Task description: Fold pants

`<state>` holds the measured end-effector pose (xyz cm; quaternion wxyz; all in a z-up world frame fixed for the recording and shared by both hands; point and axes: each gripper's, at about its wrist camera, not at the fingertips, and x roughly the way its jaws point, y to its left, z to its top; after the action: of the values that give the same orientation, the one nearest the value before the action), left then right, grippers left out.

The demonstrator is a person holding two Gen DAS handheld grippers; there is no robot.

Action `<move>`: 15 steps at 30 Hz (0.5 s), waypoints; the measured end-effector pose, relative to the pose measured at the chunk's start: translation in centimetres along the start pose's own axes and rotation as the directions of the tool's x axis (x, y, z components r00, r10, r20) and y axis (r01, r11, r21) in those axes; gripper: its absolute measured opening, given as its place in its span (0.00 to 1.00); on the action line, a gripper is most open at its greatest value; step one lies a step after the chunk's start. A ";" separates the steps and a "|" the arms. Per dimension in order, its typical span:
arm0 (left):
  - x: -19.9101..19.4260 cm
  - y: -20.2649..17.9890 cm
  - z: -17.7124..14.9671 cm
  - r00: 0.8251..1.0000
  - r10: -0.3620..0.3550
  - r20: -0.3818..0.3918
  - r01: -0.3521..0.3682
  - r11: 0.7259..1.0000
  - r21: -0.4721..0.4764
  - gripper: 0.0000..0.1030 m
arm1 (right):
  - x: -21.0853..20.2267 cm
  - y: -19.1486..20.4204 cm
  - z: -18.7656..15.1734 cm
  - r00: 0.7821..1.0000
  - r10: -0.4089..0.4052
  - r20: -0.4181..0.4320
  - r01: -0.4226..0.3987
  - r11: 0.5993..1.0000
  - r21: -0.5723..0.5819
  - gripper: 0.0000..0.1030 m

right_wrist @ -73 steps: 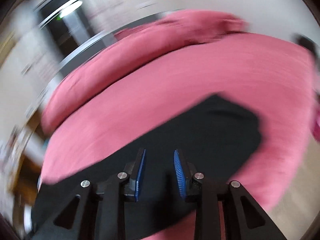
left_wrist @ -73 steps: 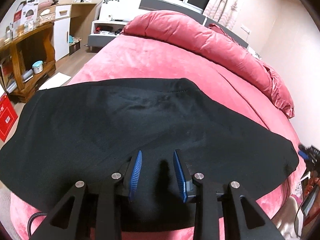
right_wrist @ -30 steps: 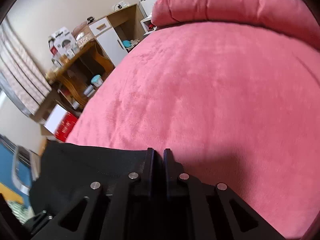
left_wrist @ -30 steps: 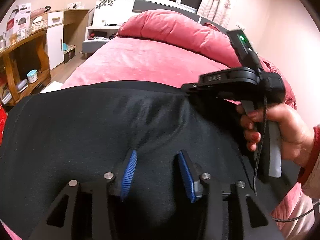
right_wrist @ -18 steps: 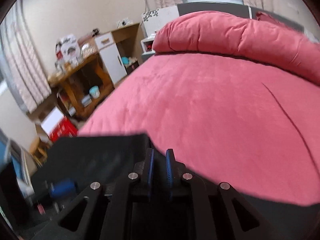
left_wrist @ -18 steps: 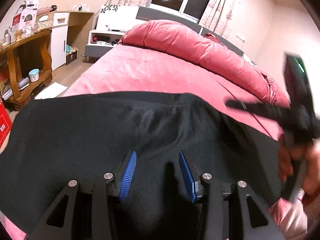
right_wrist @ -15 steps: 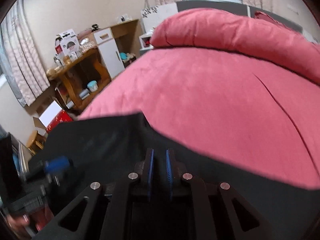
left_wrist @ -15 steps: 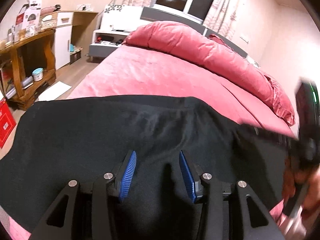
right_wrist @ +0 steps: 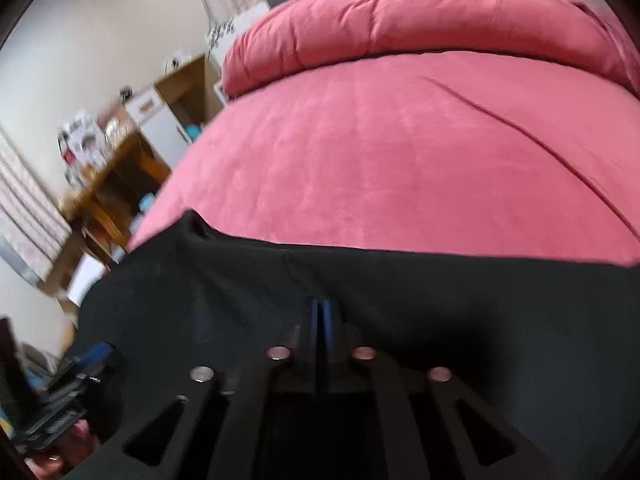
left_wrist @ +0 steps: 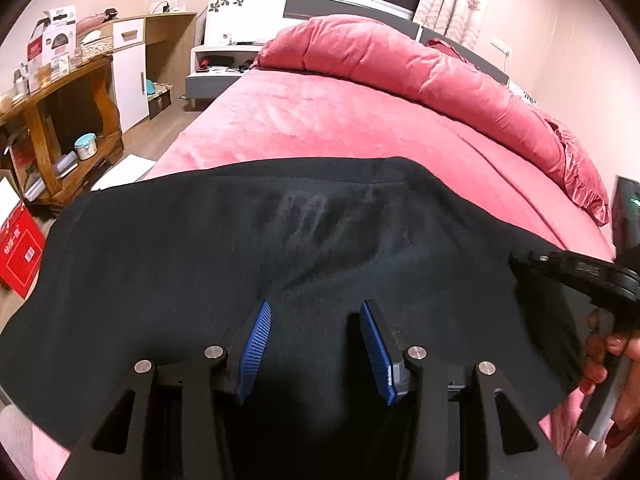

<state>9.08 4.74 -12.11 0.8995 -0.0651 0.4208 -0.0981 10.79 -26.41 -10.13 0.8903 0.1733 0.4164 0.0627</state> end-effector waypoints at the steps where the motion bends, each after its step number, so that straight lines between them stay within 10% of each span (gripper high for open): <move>1: -0.3 -0.1 -0.1 1.000 -0.015 0.009 0.015 1.000 -0.004 0.46 | -0.9 -0.3 -0.2 1.000 0.002 0.011 -0.002 1.000 0.004 0.22; 8: -0.1 -2.9 -0.6 0.999 -0.034 0.009 0.033 0.995 0.098 0.46 | -8.7 -6.6 -3.1 0.976 -0.203 0.075 0.201 0.979 0.034 0.29; 15: 0.5 -3.9 -1.6 1.000 -0.021 -0.014 0.022 0.987 0.160 0.46 | -17.1 -18.6 -6.3 0.903 -0.415 0.115 0.335 0.845 0.418 0.29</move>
<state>7.67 0.78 -12.70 0.8981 0.0033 0.4164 -0.1416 -5.71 -46.51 -8.27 0.8703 0.2665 0.3542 -0.2148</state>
